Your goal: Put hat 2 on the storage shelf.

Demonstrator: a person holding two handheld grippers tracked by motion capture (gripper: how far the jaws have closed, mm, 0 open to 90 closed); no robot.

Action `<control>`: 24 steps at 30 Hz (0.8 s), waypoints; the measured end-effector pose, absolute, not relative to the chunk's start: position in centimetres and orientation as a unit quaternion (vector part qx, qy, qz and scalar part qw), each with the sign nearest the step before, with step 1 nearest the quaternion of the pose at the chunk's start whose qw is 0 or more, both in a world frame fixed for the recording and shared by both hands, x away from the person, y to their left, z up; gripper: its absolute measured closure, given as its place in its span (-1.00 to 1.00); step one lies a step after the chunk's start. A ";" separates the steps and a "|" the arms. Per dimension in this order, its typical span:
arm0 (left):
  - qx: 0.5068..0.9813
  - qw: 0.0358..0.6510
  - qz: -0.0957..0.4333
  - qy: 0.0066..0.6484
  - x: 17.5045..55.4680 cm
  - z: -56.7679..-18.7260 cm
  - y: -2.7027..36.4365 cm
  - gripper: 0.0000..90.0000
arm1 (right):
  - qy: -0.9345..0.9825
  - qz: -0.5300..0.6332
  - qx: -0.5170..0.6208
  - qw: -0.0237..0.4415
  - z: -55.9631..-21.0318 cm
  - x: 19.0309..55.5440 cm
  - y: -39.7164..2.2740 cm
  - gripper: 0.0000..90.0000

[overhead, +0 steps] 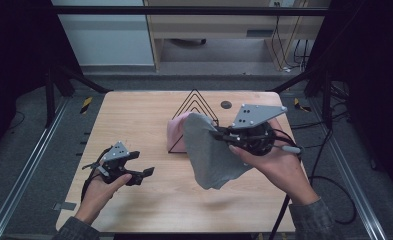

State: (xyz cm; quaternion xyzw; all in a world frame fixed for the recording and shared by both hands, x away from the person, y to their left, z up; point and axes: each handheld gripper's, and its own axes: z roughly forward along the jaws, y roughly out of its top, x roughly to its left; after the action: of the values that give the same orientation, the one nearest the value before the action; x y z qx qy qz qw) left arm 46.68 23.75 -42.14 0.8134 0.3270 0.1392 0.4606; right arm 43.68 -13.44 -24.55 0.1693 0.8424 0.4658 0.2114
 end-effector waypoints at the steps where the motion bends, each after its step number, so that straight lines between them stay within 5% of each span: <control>1: 0.812 0.467 0.136 0.321 46.7 -41.8 23.7 -0.67 | 0.843 0.465 0.165 0.214 -24.4 43.8 -13.1 0.90; 24: 0.812 0.483 0.127 0.302 47.9 -37.8 23.7 -0.70 | 0.855 0.454 0.135 0.211 -21.8 46.0 -5.8 0.90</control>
State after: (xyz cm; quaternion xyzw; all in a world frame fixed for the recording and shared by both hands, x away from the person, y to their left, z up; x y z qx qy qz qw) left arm 47.90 23.72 -37.78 0.8121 0.3021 0.1273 0.4827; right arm 46.04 -5.76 -21.83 0.1346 0.8552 0.4539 0.2111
